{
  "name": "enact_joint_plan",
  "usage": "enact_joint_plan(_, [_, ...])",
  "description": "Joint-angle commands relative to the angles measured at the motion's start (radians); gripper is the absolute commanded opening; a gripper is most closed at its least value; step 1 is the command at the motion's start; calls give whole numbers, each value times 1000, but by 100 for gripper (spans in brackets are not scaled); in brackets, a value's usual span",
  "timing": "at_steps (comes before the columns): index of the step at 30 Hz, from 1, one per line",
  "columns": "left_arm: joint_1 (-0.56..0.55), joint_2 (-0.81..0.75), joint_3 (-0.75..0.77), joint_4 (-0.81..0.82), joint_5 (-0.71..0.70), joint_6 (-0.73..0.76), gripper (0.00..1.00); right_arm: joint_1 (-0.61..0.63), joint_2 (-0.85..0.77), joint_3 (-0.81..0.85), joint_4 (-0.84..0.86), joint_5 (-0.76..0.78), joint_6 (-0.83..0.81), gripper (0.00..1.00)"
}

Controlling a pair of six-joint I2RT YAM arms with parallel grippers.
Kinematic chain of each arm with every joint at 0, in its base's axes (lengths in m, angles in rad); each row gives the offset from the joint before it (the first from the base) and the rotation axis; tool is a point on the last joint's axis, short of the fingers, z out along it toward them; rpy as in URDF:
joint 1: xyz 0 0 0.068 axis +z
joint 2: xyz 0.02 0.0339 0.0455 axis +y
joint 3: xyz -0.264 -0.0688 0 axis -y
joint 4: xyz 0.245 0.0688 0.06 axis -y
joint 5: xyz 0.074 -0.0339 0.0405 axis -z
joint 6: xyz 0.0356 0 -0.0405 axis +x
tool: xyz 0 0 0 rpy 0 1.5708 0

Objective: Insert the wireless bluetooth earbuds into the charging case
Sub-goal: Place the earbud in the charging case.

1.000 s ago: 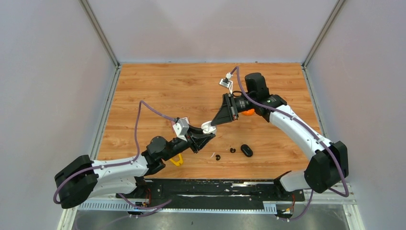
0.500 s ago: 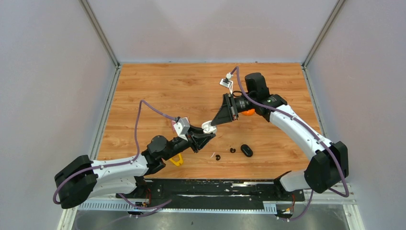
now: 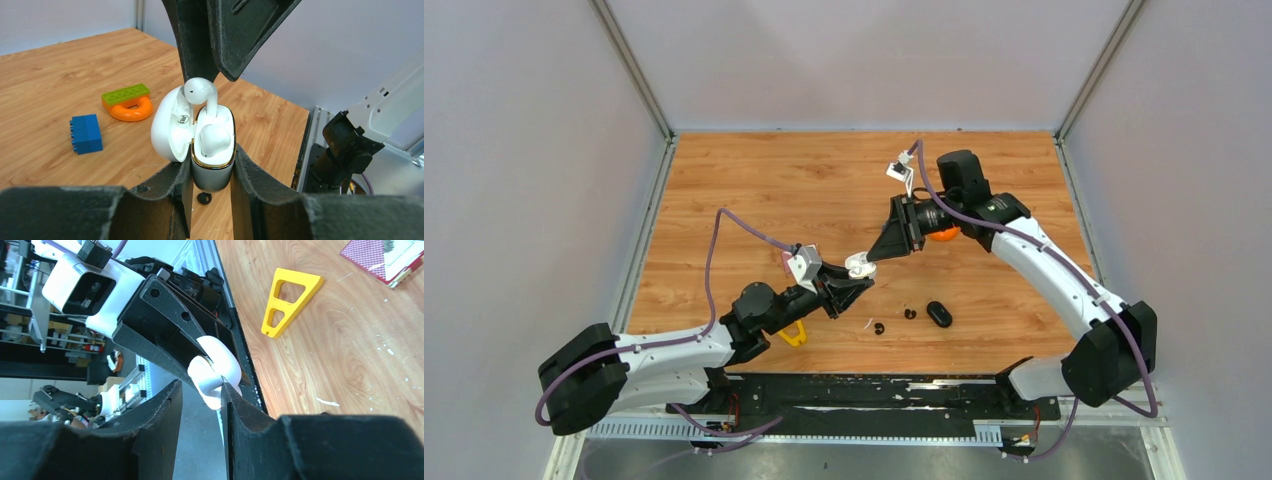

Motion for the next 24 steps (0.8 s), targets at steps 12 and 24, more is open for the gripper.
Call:
enact_joint_plan(12, [-5, -2, 35, 97, 21, -6, 0, -5, -36, 85, -88, 135, -130, 38])
enact_joint_plan(24, [-6, -9, 26, 72, 2, 3, 0, -65, -88, 247, -255, 159, -385, 45])
